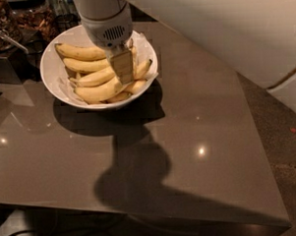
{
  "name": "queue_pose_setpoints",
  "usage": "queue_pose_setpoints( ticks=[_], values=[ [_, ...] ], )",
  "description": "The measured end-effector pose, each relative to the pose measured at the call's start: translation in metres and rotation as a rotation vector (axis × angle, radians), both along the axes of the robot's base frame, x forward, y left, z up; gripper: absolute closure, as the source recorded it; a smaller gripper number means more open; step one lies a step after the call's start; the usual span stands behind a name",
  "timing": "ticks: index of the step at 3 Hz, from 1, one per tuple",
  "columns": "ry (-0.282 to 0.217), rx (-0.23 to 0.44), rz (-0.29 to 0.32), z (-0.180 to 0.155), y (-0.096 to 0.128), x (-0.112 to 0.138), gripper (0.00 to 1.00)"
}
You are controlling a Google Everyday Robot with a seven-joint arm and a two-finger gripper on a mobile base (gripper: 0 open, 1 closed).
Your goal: Pick banana from white bowl
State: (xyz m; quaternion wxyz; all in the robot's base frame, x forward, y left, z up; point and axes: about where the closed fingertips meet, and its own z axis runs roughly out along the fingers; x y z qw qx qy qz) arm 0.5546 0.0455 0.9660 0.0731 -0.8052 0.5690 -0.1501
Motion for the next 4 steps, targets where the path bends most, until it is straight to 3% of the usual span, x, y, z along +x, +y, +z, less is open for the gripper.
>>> queue_pose_setpoints(
  ticks=[4],
  values=[
    [0.036, -0.054, 0.039, -0.032, 0.028, 0.019, 0.46]
  ],
)
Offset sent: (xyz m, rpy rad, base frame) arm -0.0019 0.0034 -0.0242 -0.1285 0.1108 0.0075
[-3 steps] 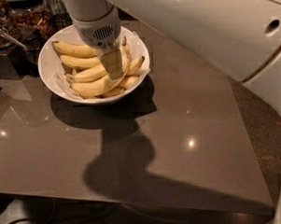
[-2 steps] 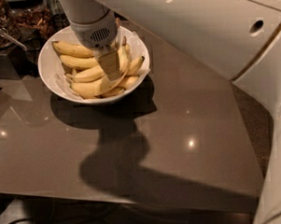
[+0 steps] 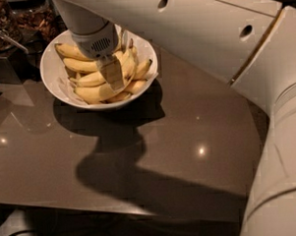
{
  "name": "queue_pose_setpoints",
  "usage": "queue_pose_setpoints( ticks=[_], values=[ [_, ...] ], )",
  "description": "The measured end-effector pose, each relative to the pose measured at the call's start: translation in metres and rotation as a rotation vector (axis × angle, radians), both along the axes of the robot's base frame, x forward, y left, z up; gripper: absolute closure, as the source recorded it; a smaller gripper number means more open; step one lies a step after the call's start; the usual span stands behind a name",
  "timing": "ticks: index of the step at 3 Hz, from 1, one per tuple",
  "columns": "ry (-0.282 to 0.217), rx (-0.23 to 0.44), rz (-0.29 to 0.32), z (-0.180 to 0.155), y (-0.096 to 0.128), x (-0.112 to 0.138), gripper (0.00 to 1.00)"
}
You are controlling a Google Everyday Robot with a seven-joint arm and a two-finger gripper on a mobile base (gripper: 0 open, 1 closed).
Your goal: Pick banana from white bowl
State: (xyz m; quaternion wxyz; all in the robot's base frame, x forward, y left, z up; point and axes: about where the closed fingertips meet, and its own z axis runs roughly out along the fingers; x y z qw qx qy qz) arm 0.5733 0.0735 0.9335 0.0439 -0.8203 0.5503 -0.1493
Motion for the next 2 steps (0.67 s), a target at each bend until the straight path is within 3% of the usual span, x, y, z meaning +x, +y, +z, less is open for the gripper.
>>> queue_pose_setpoints(
  ticks=[2],
  values=[
    [0.02, -0.006, -0.013, -0.0164, -0.0019, 0.0084, 0.46]
  ],
)
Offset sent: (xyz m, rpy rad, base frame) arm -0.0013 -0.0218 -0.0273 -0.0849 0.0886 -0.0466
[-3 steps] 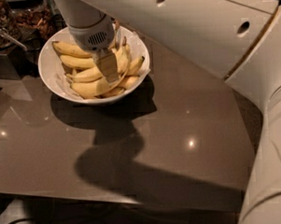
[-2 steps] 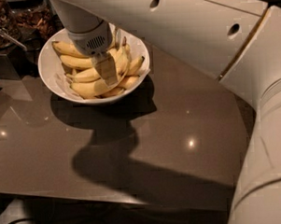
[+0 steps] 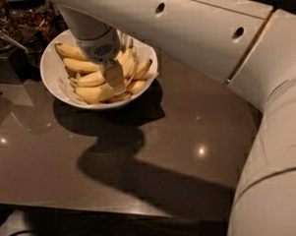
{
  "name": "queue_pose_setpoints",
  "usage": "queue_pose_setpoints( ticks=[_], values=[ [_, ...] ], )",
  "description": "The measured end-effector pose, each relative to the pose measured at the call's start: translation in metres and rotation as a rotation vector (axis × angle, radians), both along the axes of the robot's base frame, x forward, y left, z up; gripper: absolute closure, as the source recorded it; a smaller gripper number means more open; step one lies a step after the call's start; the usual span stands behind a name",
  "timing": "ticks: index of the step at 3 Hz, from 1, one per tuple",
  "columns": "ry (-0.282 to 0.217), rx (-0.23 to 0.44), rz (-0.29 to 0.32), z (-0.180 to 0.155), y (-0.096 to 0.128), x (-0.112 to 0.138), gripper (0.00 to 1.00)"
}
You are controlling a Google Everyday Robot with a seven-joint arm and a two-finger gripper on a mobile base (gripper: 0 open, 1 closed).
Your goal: Pick banana from white bowl
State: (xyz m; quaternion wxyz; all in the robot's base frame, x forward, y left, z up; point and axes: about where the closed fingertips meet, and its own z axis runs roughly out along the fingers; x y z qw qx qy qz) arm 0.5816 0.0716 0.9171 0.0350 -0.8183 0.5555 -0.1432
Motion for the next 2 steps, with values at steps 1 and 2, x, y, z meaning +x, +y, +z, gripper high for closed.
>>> queue_pose_setpoints(
  ticks=[1, 2],
  values=[
    [0.013, 0.003, -0.005, -0.0095, -0.0019, 0.0036, 0.43],
    [0.036, 0.008, -0.002, -0.0193, -0.0018, 0.0009, 0.43]
  ],
)
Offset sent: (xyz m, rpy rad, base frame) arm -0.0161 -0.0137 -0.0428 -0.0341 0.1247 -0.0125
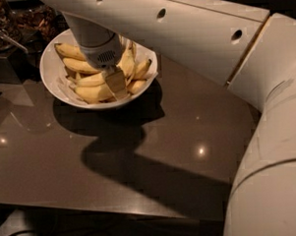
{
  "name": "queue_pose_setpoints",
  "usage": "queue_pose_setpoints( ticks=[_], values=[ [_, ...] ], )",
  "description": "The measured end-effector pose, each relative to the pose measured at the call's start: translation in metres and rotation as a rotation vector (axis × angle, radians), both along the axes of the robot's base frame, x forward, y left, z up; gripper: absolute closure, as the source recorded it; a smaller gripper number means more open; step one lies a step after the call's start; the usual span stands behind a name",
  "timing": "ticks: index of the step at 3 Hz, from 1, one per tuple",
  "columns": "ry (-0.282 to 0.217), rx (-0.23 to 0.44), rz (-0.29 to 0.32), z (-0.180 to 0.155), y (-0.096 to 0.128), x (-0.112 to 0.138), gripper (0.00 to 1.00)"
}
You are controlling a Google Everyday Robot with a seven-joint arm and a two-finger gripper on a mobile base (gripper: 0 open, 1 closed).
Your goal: Pick banana from white bowl
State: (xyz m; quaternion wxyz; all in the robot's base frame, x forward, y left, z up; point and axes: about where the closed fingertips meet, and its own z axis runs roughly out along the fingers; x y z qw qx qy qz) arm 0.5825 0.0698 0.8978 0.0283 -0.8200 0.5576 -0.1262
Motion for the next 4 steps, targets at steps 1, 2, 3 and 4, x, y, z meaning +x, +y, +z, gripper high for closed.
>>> queue_pose_setpoints(
  ticks=[1, 2, 3, 4],
  values=[
    [0.0, 0.0, 0.0, 0.0024, 0.0, 0.0, 0.44],
    [0.016, 0.006, 0.003, -0.0014, 0.0016, -0.0021, 0.45],
    [0.025, 0.01, 0.006, -0.0021, 0.0025, -0.0034, 0.47],
    [0.034, 0.022, 0.012, -0.0032, 0.0025, -0.0075, 0.65]
  ],
)
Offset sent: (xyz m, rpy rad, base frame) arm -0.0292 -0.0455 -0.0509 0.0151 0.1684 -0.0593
